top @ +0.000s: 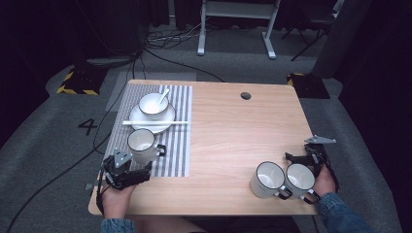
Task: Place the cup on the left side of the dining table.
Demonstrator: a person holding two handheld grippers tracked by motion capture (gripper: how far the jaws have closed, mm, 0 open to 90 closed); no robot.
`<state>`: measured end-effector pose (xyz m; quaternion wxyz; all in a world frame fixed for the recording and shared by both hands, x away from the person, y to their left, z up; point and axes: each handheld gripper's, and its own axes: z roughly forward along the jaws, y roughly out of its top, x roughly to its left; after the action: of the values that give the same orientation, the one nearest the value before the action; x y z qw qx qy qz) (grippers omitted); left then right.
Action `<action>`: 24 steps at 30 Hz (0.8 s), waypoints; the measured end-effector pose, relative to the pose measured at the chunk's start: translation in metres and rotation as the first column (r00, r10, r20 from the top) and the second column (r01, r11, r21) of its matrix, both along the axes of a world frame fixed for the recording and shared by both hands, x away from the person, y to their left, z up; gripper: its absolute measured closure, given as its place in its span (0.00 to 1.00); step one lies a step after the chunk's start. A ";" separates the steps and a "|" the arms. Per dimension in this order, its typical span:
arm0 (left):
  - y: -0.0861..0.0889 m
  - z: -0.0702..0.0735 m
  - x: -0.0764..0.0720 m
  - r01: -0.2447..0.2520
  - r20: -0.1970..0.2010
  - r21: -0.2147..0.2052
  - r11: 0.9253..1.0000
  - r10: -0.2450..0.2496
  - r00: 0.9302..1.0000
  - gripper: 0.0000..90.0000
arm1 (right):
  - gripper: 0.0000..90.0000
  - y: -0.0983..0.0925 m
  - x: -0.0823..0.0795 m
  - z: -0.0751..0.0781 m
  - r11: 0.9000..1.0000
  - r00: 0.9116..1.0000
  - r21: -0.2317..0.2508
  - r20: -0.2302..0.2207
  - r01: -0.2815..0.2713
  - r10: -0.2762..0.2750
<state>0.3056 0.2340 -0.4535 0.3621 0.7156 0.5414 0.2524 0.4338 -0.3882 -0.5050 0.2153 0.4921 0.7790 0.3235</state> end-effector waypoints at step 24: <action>0.011 -0.036 -0.029 0.012 -0.168 0.090 0.996 0.003 0.986 0.06 | 0.00 0.000 0.000 0.000 1.000 1.000 0.003 -0.003 0.003 -0.003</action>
<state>0.2766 0.2446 -0.4893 0.2830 0.7511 0.5564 0.2149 0.4335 -0.3878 -0.5048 0.2140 0.4940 0.7781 0.3237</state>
